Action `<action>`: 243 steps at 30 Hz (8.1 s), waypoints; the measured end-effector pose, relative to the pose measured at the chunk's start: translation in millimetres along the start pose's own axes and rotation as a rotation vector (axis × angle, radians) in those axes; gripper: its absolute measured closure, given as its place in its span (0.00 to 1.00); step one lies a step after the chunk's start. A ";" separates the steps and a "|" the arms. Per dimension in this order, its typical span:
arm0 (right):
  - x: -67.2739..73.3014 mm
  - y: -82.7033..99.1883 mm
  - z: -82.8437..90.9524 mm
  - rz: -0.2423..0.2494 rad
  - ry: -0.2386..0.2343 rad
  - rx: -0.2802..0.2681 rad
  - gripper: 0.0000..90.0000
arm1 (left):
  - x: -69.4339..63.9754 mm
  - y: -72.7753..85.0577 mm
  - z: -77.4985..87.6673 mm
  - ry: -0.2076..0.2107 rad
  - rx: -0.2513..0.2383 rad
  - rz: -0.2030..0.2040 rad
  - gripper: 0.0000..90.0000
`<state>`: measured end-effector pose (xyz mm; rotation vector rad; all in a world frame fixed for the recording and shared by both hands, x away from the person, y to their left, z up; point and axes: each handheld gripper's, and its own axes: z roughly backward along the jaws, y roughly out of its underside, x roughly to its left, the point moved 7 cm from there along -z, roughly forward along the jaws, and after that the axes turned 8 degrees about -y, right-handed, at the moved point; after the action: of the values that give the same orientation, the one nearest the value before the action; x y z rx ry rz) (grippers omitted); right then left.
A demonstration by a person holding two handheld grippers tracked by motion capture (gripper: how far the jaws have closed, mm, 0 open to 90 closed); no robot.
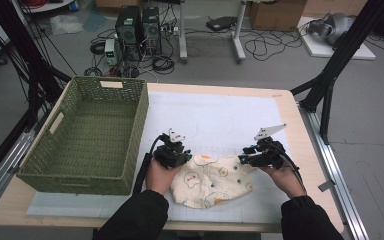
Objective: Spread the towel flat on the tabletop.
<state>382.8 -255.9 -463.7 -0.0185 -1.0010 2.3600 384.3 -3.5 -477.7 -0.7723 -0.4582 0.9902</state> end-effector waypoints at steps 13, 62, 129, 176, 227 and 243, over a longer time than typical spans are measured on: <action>0.9 1.4 -12.6 0.006 -0.023 0.094 0.98 | 3.0 -12.8 20.1 -0.029 -0.118 0.038 0.96; 0.4 3.1 -24.1 0.050 -0.033 0.193 0.98 | -19.0 -0.1 -13.0 0.017 0.085 -0.071 0.96; -25.8 -6.2 12.2 -0.021 0.143 -0.099 0.69 | 24.2 -24.7 11.7 -0.188 -0.212 0.077 0.80; 31.0 -10.6 -44.2 0.044 -0.037 0.136 0.96 | 2.3 30.8 17.8 -0.087 -0.025 -0.023 0.99; 87.3 3.2 32.4 0.154 -0.038 0.036 0.97 | -10.5 40.3 70.1 -0.013 -0.122 -0.074 0.99; 8.9 -35.8 -59.6 0.017 0.030 0.106 0.89 | 12.8 38.1 24.7 -0.127 -0.057 -0.058 0.98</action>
<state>406.6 -192.3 -481.0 -0.0223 -0.8638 2.4178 352.5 29.1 -490.4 -0.7457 -0.6174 0.9786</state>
